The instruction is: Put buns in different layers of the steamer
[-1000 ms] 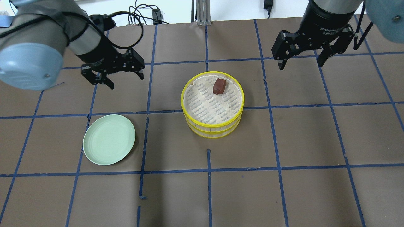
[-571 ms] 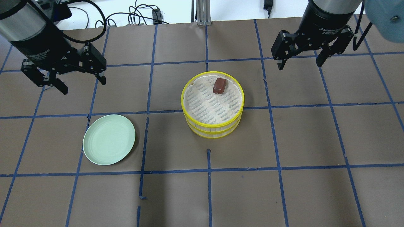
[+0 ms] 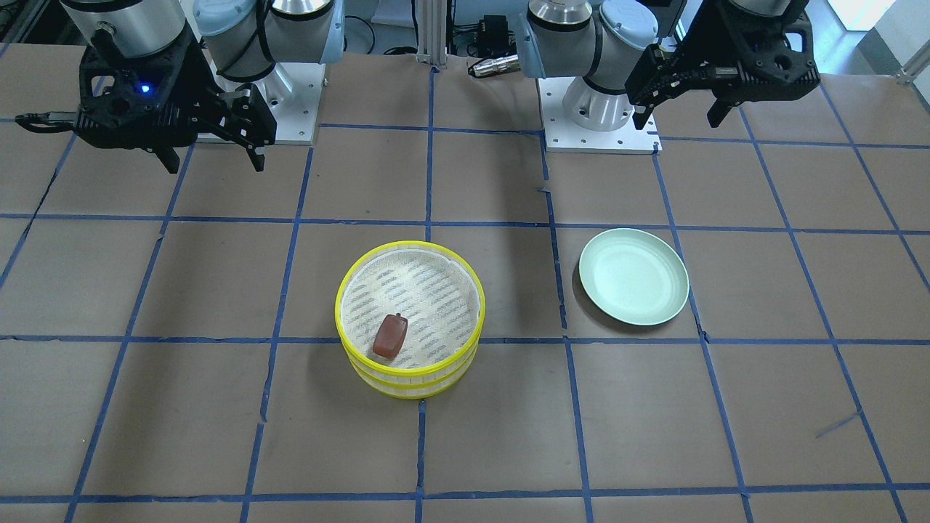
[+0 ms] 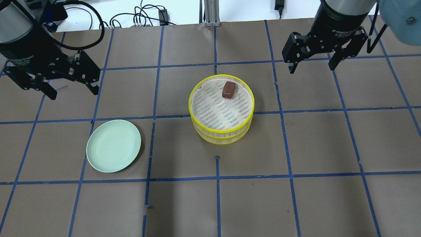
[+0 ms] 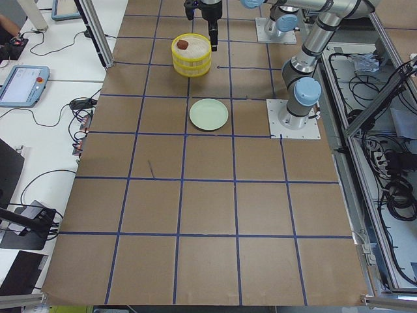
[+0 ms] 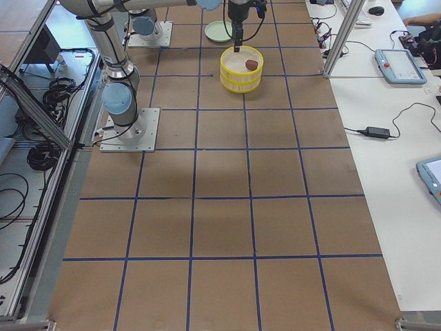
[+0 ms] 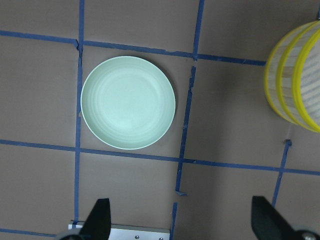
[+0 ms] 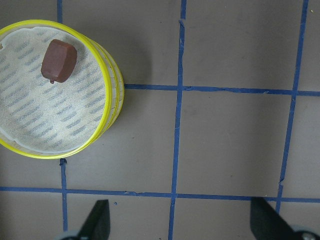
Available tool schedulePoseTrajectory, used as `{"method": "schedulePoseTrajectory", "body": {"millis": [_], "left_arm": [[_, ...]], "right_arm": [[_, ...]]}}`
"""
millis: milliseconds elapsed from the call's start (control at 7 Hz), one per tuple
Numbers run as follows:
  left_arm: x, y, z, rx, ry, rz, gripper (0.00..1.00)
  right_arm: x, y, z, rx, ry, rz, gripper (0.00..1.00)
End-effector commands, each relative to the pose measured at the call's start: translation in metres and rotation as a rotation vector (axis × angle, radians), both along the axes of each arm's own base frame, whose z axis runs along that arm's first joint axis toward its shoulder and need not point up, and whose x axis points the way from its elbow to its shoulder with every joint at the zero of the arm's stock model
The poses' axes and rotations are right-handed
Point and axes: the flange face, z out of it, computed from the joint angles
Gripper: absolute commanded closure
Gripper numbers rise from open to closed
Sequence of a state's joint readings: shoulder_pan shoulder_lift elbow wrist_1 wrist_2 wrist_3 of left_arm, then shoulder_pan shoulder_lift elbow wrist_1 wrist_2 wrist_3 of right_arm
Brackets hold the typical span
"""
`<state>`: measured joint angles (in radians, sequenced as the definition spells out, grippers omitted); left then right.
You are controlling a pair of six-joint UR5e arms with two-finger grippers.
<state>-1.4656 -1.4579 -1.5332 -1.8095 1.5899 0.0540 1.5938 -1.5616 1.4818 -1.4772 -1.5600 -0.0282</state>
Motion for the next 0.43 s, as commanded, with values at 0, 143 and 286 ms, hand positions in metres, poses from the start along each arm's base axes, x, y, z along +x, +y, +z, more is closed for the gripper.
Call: {"method": "schedulePoseTrajectory", "body": {"millis": [0, 143, 286], "left_arm": [[-0.0025, 0.0007, 0.0002, -0.005, 0.007, -0.006, 0.00], [-0.0026, 0.0007, -0.0004, -0.005, 0.009, -0.011, 0.00], [-0.0027, 0.0011, 0.0004, -0.008, 0.009, -0.014, 0.00]], "right_arm": [[0.0000, 0.0003, -0.0009, 0.003, 0.000, -0.002, 0.00], [0.0000, 0.0003, -0.0009, 0.003, 0.000, -0.004, 0.00], [0.0000, 0.0003, -0.0009, 0.003, 0.000, -0.004, 0.00]]}}
